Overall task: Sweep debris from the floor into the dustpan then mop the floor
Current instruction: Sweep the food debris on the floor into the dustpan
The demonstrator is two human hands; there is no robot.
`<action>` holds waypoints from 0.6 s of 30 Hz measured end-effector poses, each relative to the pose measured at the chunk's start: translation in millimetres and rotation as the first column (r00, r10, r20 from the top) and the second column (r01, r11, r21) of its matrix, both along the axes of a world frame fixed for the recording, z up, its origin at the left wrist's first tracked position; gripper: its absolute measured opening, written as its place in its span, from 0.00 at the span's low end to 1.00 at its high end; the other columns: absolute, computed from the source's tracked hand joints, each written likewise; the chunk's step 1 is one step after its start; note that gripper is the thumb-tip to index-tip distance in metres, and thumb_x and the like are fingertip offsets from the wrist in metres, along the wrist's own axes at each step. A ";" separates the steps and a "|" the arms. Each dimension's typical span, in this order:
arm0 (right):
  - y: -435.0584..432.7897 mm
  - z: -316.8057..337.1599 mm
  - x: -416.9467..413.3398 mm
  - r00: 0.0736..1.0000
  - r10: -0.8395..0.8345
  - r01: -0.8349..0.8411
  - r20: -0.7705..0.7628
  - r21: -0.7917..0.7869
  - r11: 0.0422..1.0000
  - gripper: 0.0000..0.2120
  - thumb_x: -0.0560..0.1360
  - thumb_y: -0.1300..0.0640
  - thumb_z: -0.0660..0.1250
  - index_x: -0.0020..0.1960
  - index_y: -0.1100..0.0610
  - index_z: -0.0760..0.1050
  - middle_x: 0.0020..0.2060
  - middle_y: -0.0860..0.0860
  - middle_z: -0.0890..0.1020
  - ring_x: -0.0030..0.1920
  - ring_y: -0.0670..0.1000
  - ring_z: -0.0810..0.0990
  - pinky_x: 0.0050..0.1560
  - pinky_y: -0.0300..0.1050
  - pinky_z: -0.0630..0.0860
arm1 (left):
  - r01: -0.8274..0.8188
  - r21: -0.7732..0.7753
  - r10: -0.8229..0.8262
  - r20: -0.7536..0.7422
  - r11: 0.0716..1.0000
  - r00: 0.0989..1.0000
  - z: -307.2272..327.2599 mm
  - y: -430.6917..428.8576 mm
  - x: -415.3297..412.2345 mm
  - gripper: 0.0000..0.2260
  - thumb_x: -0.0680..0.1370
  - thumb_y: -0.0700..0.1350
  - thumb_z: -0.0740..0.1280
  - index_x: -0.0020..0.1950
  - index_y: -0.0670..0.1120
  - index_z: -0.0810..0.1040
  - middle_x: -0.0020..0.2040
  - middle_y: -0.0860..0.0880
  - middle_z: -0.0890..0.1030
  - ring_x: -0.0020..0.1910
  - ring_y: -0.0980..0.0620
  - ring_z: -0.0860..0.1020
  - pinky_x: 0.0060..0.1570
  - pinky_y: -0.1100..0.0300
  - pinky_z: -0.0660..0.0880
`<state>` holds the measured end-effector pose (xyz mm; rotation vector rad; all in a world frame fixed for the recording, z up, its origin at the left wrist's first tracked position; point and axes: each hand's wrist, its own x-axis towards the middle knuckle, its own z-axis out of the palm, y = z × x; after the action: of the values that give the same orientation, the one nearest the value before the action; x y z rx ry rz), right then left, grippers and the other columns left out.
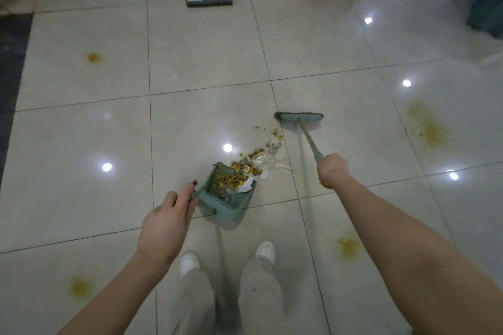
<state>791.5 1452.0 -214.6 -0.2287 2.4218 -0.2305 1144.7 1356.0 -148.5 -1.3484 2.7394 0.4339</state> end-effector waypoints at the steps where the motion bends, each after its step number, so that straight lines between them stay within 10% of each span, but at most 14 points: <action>1: -2.8 -7.5 -4.2 1.000 -0.021 0.021 0.021 -0.014 1.000 0.09 0.80 0.61 0.58 0.48 0.65 0.74 0.34 0.57 0.76 0.27 0.55 0.75 0.15 0.35 0.65 | 0.005 -0.012 -0.005 -0.001 1.000 1.000 0.0 -0.9 -5.1 0.22 0.80 0.54 0.50 0.63 0.42 0.73 0.36 0.43 0.75 0.22 0.42 0.72 0.20 0.56 0.72; 8: 14.6 -33.1 19.5 0.985 -0.021 0.023 0.171 -0.008 1.000 0.07 0.79 0.65 0.57 0.51 0.63 0.74 0.32 0.56 0.76 0.22 0.51 0.76 0.16 0.36 0.70 | 0.015 -0.054 -0.017 -0.035 0.998 0.999 3.3 -2.2 -11.4 0.30 0.81 0.59 0.41 0.62 0.41 0.74 0.36 0.43 0.75 0.22 0.40 0.72 0.20 0.55 0.71; 13: 50.8 -19.9 86.0 0.962 0.035 -0.040 0.270 0.014 0.999 0.07 0.78 0.65 0.56 0.46 0.64 0.72 0.34 0.57 0.76 0.24 0.51 0.75 0.12 0.34 0.64 | 0.019 -0.034 -0.020 -0.020 0.999 1.000 5.3 0.3 -12.8 0.20 0.82 0.53 0.53 0.64 0.41 0.72 0.39 0.41 0.77 0.26 0.39 0.75 0.24 0.52 0.74; 18: 81.2 6.3 165.6 0.942 0.150 -0.189 0.301 0.102 0.977 0.07 0.77 0.66 0.59 0.55 0.62 0.70 0.43 0.59 0.80 0.41 0.58 0.84 0.34 0.48 0.80 | -0.002 0.018 0.002 0.013 1.000 1.000 4.2 15.7 8.3 0.17 0.82 0.49 0.58 0.68 0.43 0.70 0.44 0.40 0.77 0.30 0.37 0.77 0.28 0.48 0.76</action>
<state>957.1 1533.2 -208.4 -0.3197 2.0997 -0.0248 1153.0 1371.6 -144.3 -1.3454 2.7178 0.4469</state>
